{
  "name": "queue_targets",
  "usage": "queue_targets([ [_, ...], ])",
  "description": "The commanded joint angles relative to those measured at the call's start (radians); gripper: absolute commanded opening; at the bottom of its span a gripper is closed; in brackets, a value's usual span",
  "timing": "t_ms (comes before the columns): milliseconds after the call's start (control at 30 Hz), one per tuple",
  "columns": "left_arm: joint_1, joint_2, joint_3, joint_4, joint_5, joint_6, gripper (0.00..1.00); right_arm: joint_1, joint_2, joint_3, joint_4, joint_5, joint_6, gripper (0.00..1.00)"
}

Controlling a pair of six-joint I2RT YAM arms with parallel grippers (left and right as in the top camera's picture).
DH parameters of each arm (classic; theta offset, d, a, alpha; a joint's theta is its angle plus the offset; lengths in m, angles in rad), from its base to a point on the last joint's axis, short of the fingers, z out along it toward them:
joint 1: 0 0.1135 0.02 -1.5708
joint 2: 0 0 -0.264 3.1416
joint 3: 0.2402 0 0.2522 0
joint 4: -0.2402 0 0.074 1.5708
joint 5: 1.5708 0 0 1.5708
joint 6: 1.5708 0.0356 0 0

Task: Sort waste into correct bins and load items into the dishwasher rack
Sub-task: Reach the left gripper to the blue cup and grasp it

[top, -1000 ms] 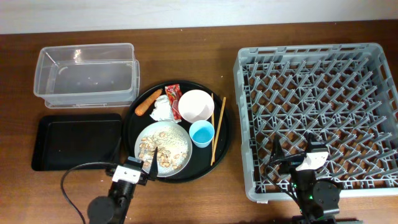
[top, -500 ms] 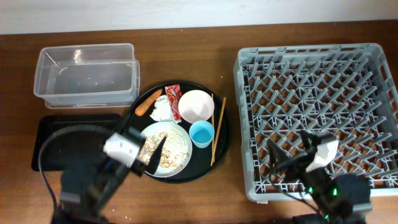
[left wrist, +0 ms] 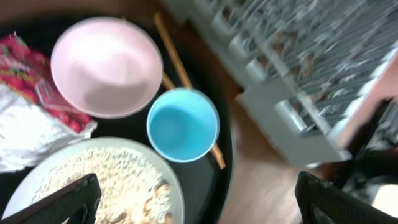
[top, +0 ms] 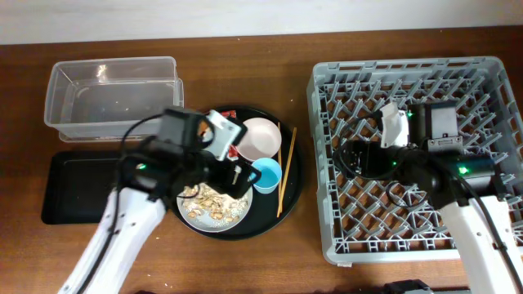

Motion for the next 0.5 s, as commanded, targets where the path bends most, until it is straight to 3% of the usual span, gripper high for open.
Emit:
queue_targets([
  [0, -0.103, 0.134, 0.017, -0.006, -0.234, -0.037, 0.99, -0.005, -0.003, 0.020, -0.004, -0.021, -0.003, 0.98],
  [33, -0.122, 0.178, 0.017, -0.009, -0.291, -0.077, 0.99, -0.005, -0.003, 0.020, -0.013, -0.021, -0.003, 0.98],
  [67, -0.142, 0.240, 0.017, -0.006, -0.343, -0.112, 0.90, -0.005, -0.003, 0.020, -0.030, -0.021, -0.003, 0.98],
  [167, -0.151, 0.340, 0.017, 0.051, -0.358, -0.175, 0.52, -0.005, -0.003, 0.020, -0.057, -0.020, -0.003, 0.98],
  [233, -0.151, 0.362, 0.017, 0.088, -0.358, -0.175, 0.47, -0.005, -0.003, 0.020, -0.066, -0.020, -0.003, 0.98],
  [267, -0.152, 0.363, 0.017, 0.112, -0.358, -0.175, 0.40, -0.005, -0.003, 0.020, -0.068, -0.020, -0.003, 0.98],
  [300, -0.152, 0.363, 0.017, 0.124, -0.358, -0.175, 0.30, -0.005, -0.003, 0.020, -0.068, -0.021, -0.003, 0.98],
  [367, -0.152, 0.362, 0.017, 0.124, -0.325, -0.175, 0.00, -0.005, -0.003, 0.020, -0.071, -0.020, -0.003, 0.98],
  [467, -0.146, 0.315, 0.064, 0.066, -0.305, -0.175, 0.00, -0.005, -0.003, 0.020, -0.075, -0.020, -0.003, 0.98],
])
